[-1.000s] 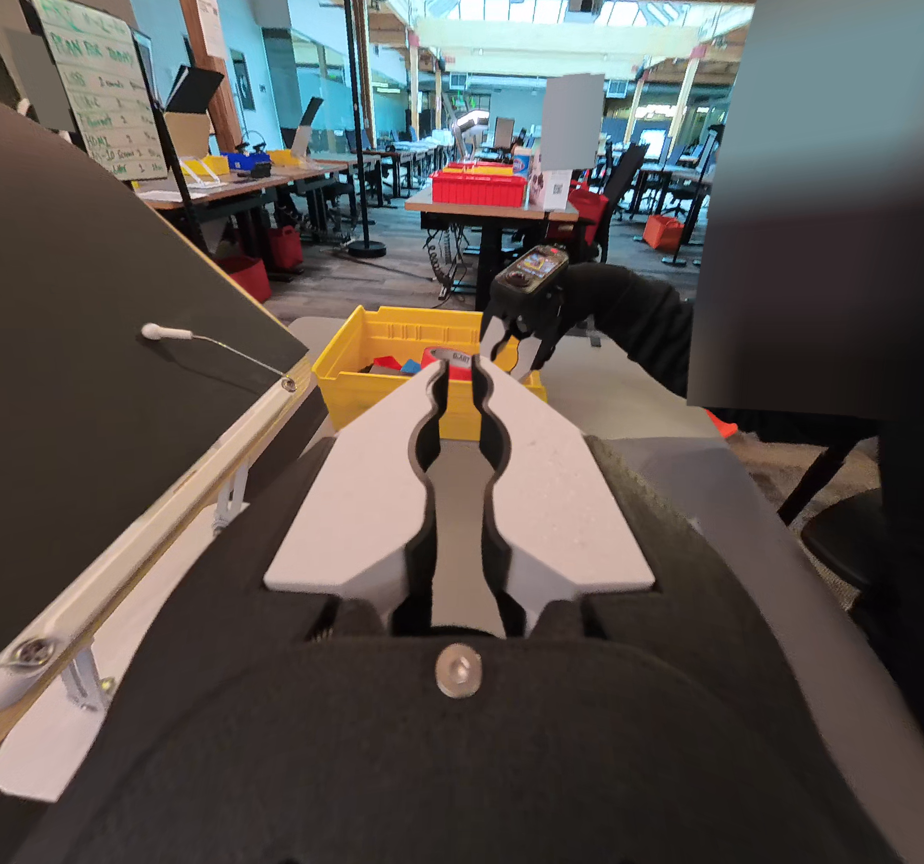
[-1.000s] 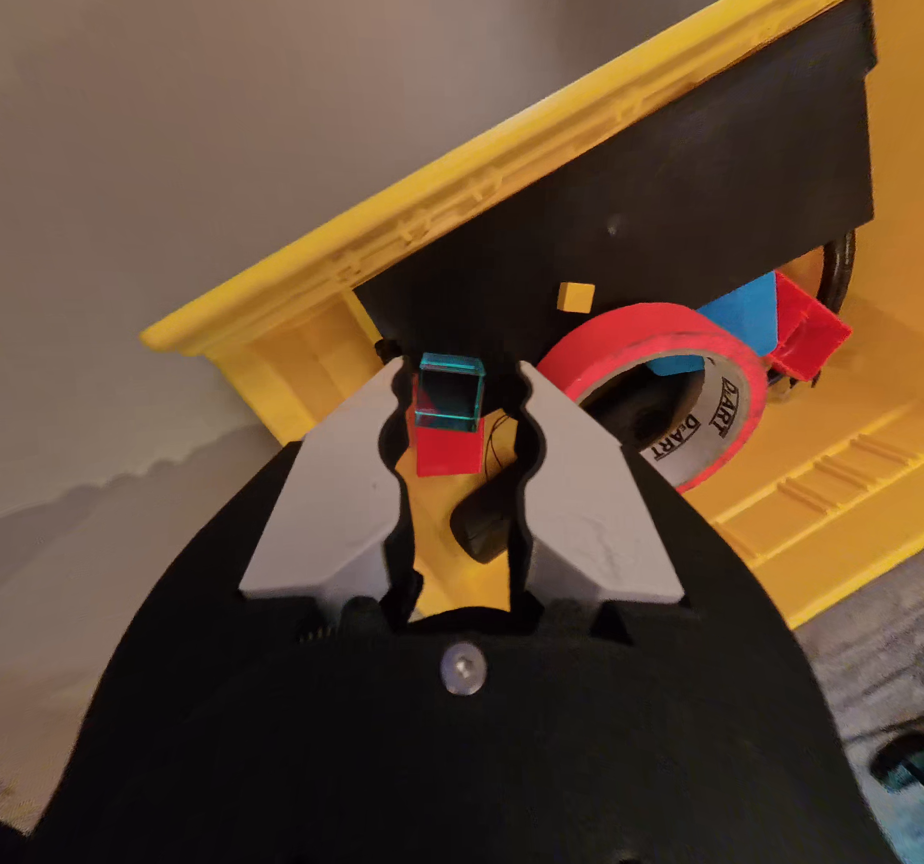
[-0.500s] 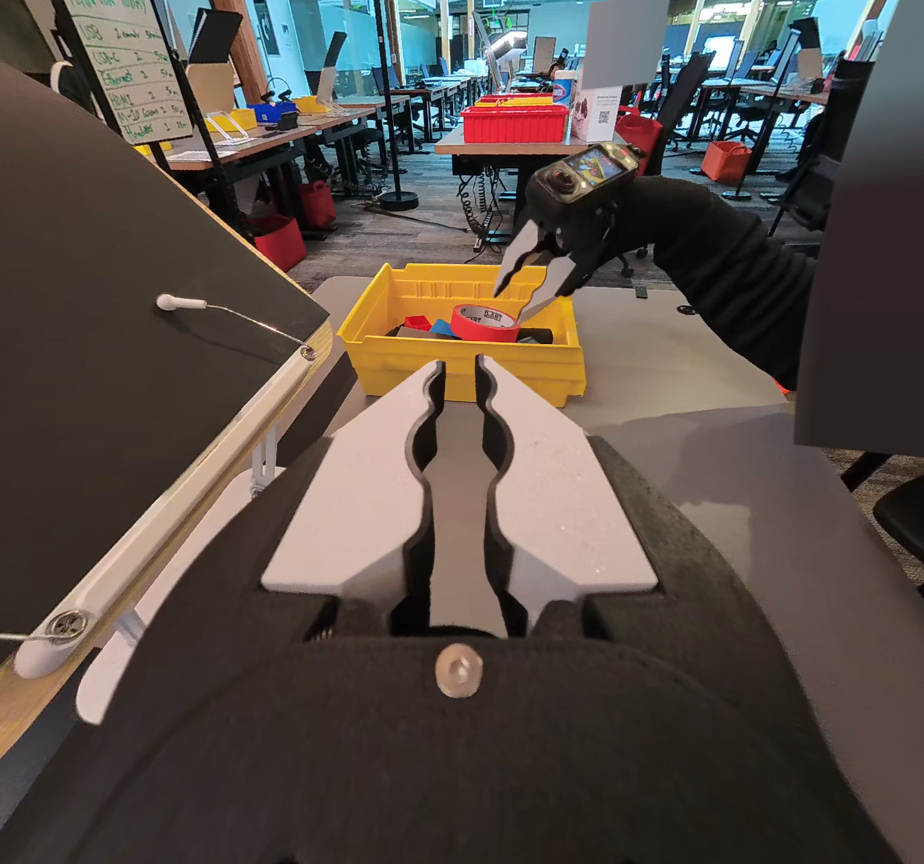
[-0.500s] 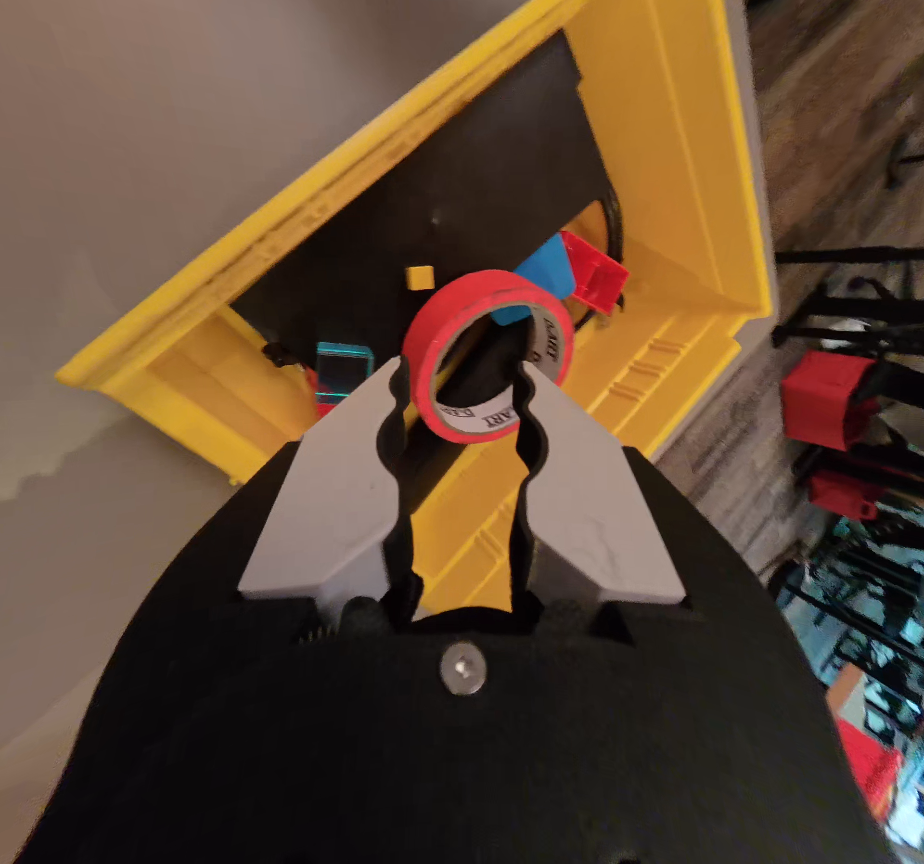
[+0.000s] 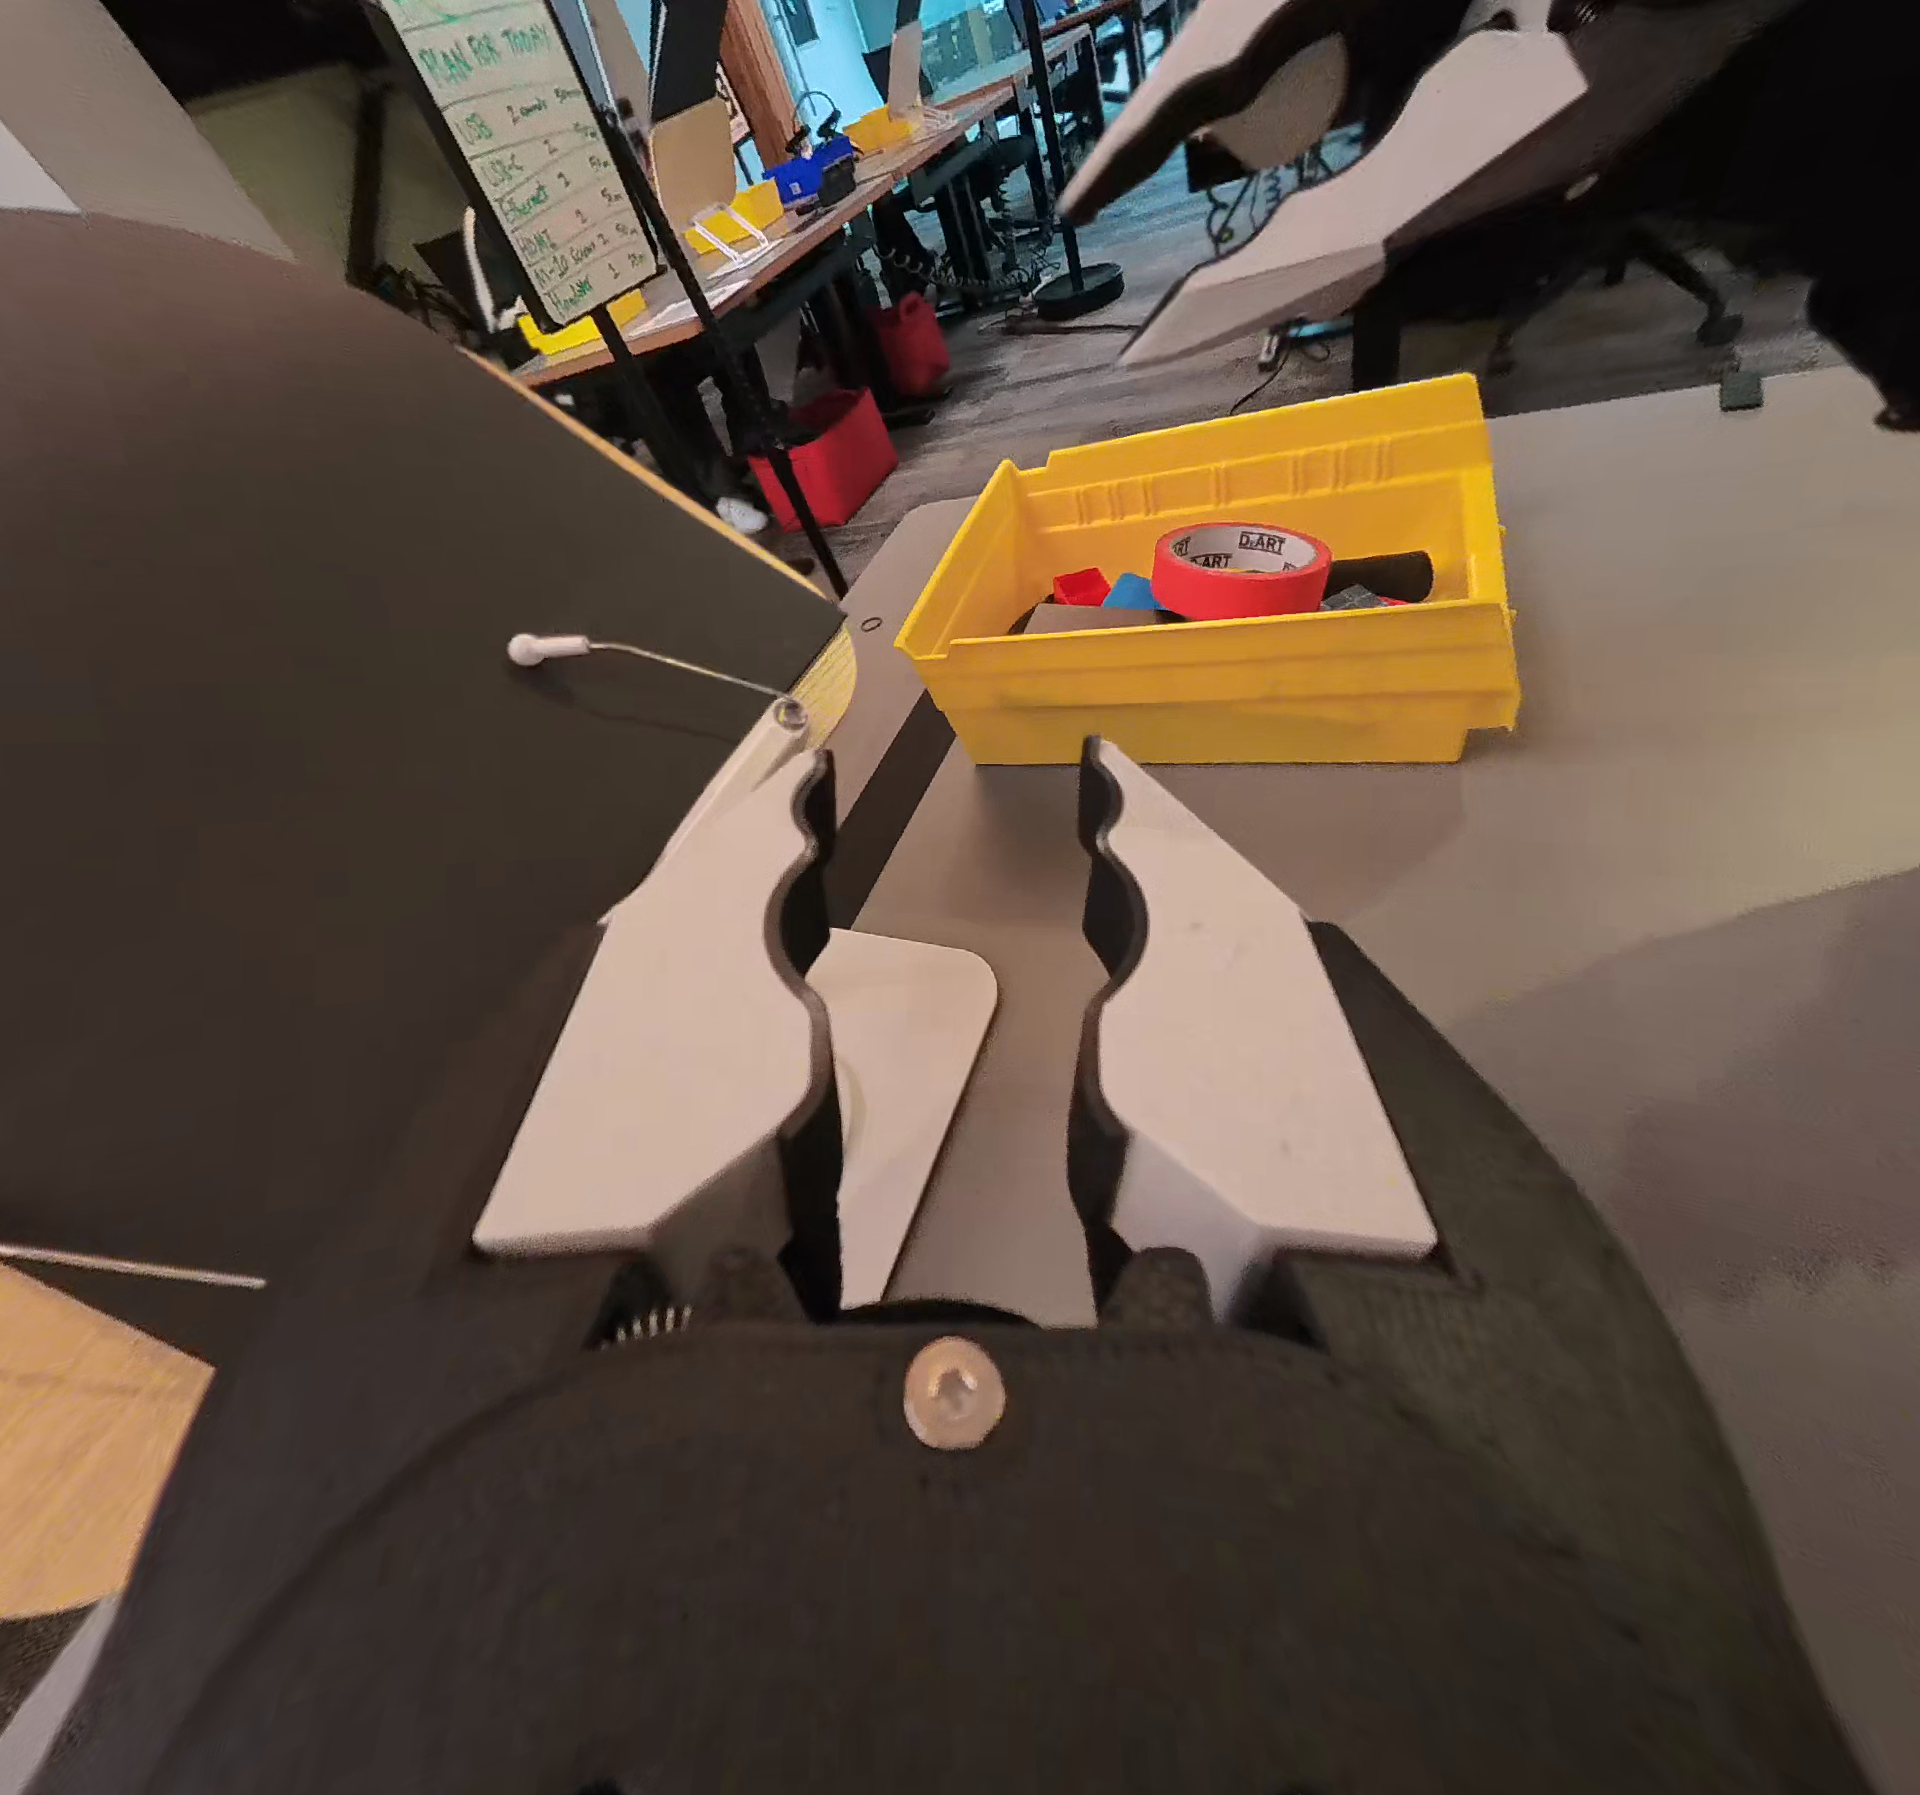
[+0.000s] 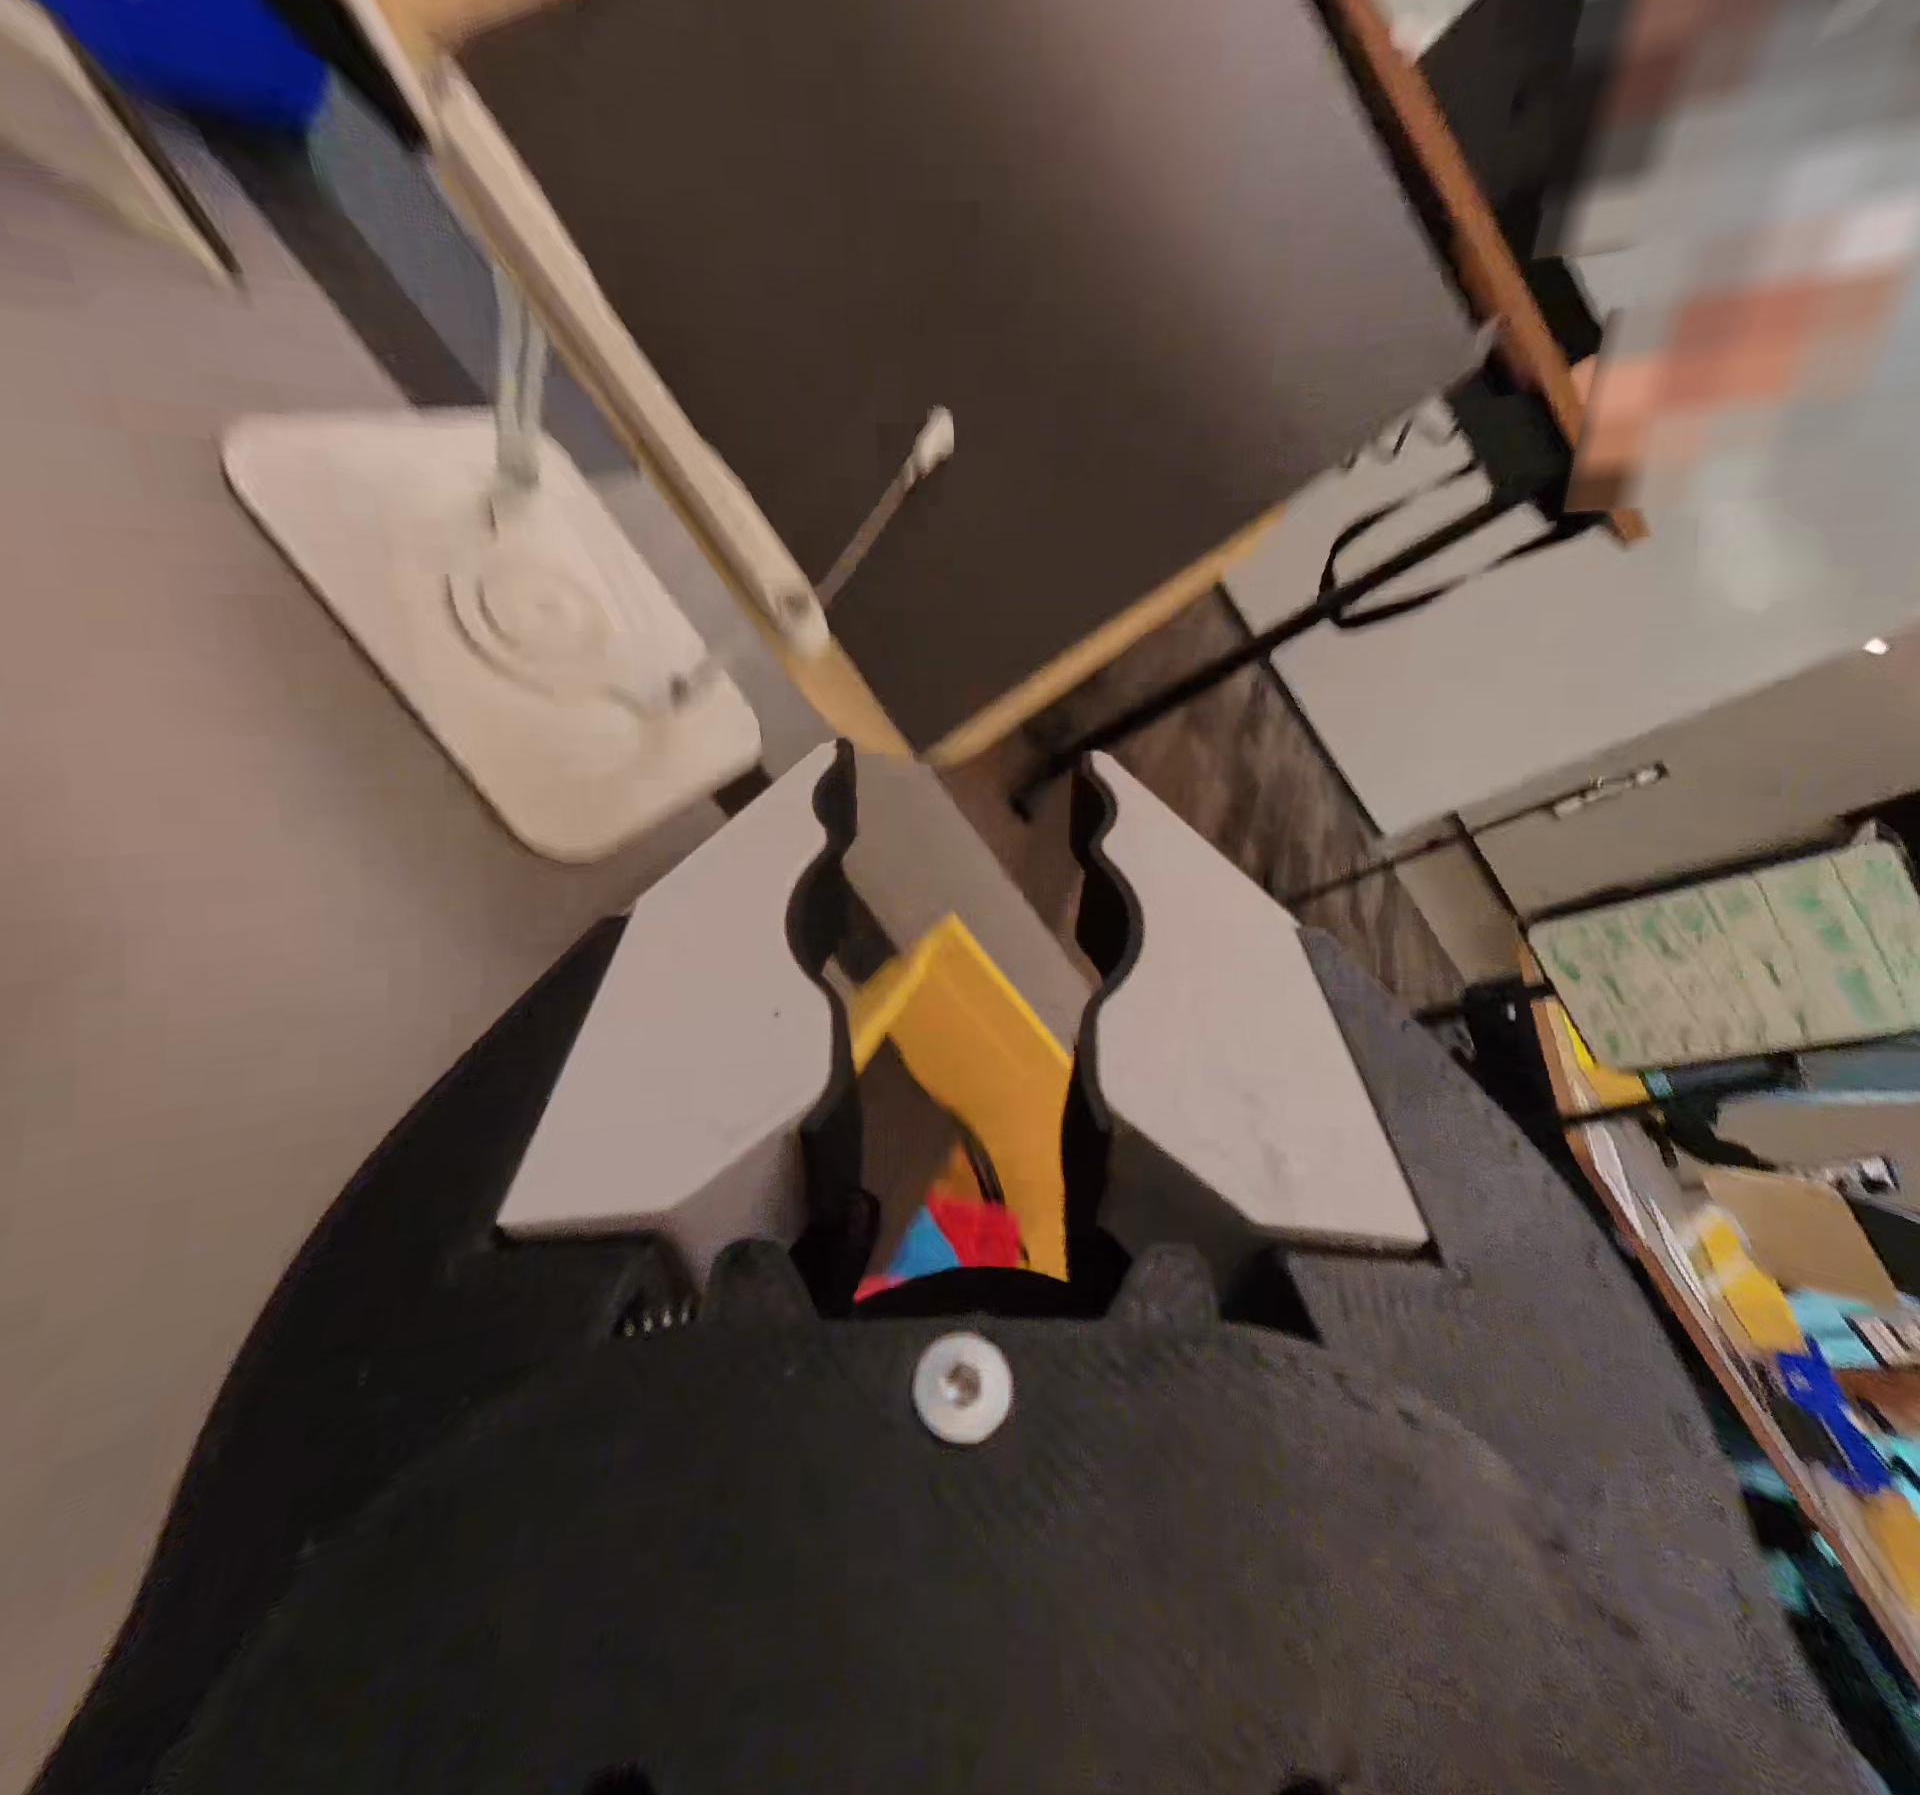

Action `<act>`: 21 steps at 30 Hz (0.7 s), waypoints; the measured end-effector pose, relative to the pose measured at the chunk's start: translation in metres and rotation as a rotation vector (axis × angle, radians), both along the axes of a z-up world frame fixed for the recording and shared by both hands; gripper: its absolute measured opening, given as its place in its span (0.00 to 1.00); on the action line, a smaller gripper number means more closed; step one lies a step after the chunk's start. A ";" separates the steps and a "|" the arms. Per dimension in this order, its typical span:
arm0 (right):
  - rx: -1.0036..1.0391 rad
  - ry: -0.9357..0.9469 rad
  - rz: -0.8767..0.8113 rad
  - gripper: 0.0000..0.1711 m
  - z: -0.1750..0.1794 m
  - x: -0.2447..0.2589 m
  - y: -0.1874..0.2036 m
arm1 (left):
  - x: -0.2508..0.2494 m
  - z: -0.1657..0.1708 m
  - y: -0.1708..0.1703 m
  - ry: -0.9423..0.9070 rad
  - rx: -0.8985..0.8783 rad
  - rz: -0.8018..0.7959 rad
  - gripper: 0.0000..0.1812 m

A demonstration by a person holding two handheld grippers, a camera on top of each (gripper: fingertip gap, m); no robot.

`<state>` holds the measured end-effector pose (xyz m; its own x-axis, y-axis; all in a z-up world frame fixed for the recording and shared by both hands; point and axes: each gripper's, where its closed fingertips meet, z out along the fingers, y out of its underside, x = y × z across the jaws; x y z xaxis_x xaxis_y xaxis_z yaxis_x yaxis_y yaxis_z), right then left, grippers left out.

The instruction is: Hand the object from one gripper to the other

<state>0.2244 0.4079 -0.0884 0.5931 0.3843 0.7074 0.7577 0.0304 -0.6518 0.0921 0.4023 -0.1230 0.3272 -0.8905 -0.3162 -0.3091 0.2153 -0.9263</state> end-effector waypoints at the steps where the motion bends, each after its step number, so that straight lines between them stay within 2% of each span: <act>1: 0.034 0.037 0.033 0.22 0.005 -0.019 0.001 | -0.001 0.004 -0.001 -0.006 0.018 0.007 0.24; 4: 0.091 0.175 0.111 0.21 0.009 -0.069 0.009 | -0.004 0.022 -0.009 -0.071 0.023 -0.007 0.23; 6: 0.066 0.255 0.136 0.22 -0.001 -0.094 0.018 | -0.009 0.042 -0.016 -0.161 0.032 -0.030 0.23; 14: -0.037 0.620 0.235 0.22 -0.054 -0.170 0.058 | -0.062 0.064 -0.007 -0.152 0.086 0.058 0.23; 18: -0.063 0.638 0.265 0.21 -0.097 -0.205 0.071 | -0.117 0.063 0.018 -0.104 0.113 0.181 0.23; 21: -0.096 0.661 0.275 0.20 -0.125 -0.223 0.076 | -0.178 0.069 0.040 -0.125 0.104 0.305 0.21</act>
